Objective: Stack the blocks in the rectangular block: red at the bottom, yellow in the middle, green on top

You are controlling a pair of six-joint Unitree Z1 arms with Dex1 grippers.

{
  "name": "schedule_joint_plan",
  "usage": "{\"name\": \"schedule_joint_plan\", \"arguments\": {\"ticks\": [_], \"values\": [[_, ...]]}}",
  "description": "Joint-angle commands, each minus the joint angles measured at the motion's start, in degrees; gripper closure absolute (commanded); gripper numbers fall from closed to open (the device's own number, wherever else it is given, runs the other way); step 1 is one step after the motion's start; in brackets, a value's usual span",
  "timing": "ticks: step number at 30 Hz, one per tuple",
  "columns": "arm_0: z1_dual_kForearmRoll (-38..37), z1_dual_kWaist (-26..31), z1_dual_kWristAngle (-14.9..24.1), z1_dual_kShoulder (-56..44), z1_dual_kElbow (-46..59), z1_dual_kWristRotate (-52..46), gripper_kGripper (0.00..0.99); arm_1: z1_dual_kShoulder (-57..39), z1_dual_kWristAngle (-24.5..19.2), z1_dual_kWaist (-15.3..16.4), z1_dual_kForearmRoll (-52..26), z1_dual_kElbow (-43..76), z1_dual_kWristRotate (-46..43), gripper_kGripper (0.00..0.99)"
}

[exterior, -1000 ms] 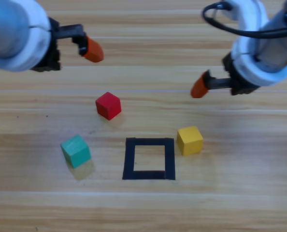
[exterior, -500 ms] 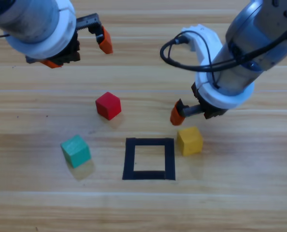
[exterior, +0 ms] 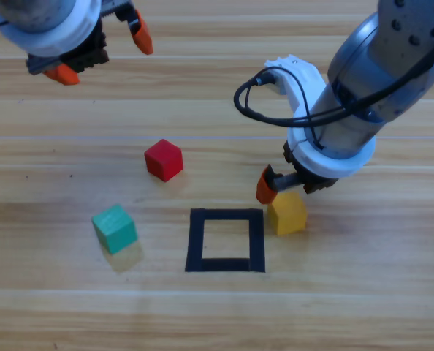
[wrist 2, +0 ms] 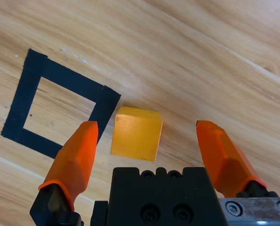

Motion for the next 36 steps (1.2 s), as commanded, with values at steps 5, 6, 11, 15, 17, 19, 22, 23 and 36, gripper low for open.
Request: {"name": "schedule_joint_plan", "arguments": {"ticks": [5,6,11,15,17,19,22,23,36], "values": [[3.99,5.48,-4.68,5.77,-4.92,-6.22,0.019,5.98,-0.76,1.73,1.81,0.47,-0.77,0.068],[4.51,5.83,-5.12,6.39,-5.71,-6.58,0.019,6.07,-0.76,1.82,1.98,0.47,-0.77,0.068],[5.66,7.33,-6.97,8.76,-7.91,-9.3,0.021,6.33,-0.85,2.17,2.6,0.29,-0.86,0.254],[5.74,8.56,-8.46,11.57,-9.58,-10.88,0.021,6.77,-0.59,2.17,2.69,0.29,-1.56,0.465],[5.74,9.0,-9.08,12.89,-10.37,-12.38,0.021,6.86,-0.5,2.17,2.69,0.29,-1.65,0.59],[5.74,9.44,-9.78,14.3,-11.25,-14.4,0.021,6.69,-0.5,2.17,2.69,0.38,-1.74,0.783],[6.1,9.53,-10.48,16.58,-13.18,-17.3,0.019,4.23,-1.2,2.17,4.01,1.08,-1.12,0.976],[6.18,9.53,-10.57,17.11,-13.44,-17.83,0.021,2.99,-1.55,2.17,4.27,1.52,-0.77,0.976],[15.15,7.24,-9.6,28.8,-23.37,-23.36,0.045,-12.12,-2.96,2.08,9.63,7.41,6.79,0.976]]}}
